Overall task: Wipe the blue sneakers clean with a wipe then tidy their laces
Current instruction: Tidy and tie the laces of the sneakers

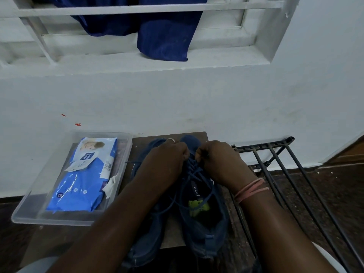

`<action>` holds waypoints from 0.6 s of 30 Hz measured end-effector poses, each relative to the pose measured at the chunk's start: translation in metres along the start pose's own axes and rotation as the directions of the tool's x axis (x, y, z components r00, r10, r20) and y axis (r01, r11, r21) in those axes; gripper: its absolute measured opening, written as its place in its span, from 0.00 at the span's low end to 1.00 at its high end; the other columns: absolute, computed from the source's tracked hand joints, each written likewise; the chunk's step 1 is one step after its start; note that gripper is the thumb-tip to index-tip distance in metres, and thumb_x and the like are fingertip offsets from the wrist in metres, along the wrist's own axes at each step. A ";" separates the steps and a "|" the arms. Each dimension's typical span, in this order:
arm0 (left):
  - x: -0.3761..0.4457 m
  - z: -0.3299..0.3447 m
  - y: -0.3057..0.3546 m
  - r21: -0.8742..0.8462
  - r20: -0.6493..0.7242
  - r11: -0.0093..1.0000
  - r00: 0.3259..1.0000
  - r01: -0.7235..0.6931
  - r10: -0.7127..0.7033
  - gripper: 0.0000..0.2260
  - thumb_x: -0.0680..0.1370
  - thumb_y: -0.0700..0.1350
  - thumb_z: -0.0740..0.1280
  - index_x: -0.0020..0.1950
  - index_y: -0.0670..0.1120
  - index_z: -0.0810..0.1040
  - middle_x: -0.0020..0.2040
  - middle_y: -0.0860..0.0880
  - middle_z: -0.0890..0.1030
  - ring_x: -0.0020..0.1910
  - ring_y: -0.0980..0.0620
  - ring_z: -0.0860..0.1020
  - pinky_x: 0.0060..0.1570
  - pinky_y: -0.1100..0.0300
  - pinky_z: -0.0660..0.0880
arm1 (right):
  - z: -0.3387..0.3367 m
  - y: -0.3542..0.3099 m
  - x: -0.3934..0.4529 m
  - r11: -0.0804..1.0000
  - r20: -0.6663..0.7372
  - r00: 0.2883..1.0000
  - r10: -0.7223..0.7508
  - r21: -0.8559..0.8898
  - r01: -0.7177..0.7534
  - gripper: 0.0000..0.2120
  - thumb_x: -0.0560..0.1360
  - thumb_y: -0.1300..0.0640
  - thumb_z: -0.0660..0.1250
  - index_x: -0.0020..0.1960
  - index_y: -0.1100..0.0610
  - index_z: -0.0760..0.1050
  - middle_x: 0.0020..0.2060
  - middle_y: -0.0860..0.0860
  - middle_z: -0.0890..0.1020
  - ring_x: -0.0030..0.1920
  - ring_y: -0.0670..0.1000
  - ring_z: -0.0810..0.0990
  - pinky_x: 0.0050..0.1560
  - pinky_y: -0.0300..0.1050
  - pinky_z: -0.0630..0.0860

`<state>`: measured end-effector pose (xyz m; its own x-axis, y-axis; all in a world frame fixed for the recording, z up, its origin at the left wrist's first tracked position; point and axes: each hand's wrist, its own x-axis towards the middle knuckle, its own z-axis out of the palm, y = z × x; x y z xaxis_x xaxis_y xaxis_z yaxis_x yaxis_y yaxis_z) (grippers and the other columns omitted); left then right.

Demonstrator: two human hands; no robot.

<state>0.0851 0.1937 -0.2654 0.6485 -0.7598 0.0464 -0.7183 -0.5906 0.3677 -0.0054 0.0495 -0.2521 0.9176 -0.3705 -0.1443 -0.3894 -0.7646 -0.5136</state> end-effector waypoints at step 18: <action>-0.001 -0.007 -0.001 -0.455 0.054 0.857 0.968 0.242 -0.244 0.05 0.79 0.42 0.70 0.48 0.54 0.81 0.41 0.58 0.82 0.38 0.64 0.78 0.37 0.68 0.70 | 0.010 0.000 0.003 0.896 -0.065 0.995 0.077 0.443 -0.040 0.10 0.77 0.66 0.66 0.42 0.54 0.81 0.36 0.45 0.83 0.36 0.41 0.79 0.39 0.36 0.74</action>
<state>0.0869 0.1975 -0.2596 0.7897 -0.6060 -0.0952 -0.3441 -0.5661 0.7490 -0.0019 0.0533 -0.2610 0.8777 -0.4618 -0.1279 -0.3504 -0.4365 -0.8286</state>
